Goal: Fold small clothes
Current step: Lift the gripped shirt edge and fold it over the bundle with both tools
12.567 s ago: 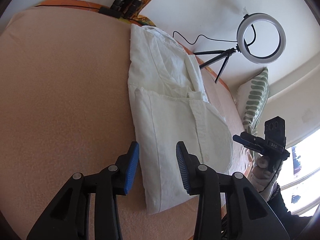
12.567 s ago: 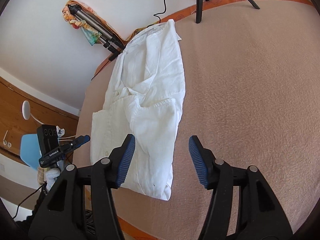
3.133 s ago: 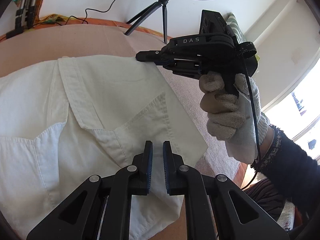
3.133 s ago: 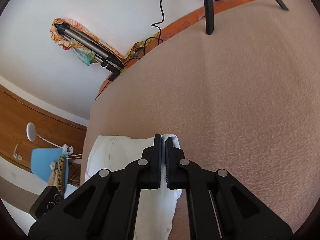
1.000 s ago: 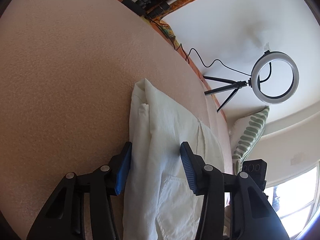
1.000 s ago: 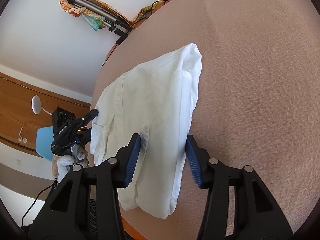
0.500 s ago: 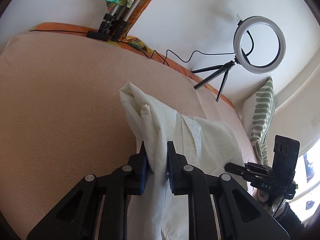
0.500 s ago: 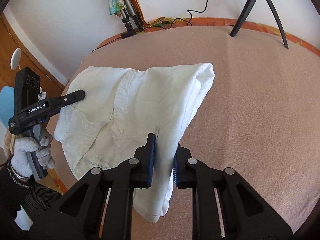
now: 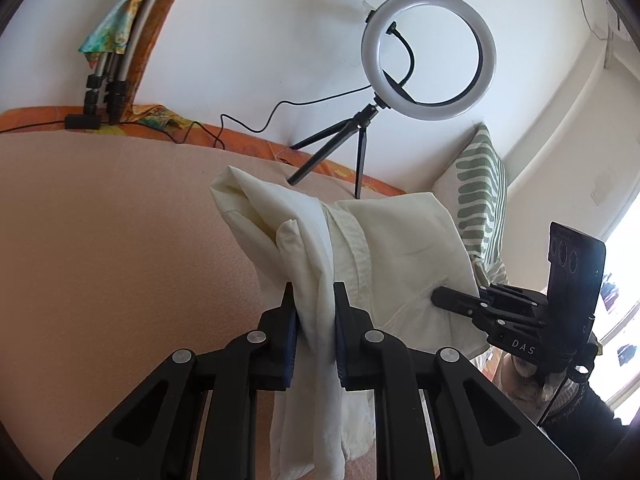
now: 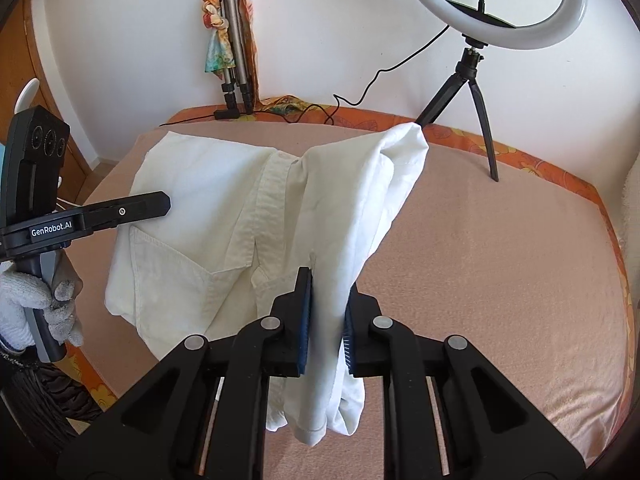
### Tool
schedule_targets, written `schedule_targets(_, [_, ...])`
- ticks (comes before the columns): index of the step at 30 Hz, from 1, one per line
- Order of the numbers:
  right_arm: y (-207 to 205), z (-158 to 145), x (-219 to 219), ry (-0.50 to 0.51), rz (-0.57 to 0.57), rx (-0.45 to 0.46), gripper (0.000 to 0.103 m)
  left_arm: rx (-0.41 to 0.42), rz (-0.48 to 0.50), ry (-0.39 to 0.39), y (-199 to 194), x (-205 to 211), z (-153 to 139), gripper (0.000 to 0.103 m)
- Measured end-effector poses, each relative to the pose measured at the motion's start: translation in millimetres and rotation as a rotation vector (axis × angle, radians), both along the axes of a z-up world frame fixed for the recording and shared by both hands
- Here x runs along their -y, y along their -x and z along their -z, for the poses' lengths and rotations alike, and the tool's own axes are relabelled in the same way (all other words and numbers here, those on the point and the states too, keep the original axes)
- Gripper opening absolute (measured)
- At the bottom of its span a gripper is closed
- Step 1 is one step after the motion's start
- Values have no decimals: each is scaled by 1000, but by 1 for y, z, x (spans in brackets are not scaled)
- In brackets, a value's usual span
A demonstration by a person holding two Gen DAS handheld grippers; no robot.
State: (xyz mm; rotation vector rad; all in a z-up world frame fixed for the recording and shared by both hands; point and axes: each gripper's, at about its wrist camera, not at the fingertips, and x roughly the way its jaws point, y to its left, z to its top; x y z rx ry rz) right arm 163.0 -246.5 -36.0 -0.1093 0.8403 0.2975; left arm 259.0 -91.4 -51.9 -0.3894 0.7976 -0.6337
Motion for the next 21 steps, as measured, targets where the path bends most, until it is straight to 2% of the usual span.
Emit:
schedule_targets(12, [-17, -28, 108, 82, 121, 54, 14, 29, 150, 31, -36, 128, -9, 13])
schedule_targets(21, [-49, -36, 176, 145, 201, 90, 14, 45, 224, 13, -64, 209, -9, 13])
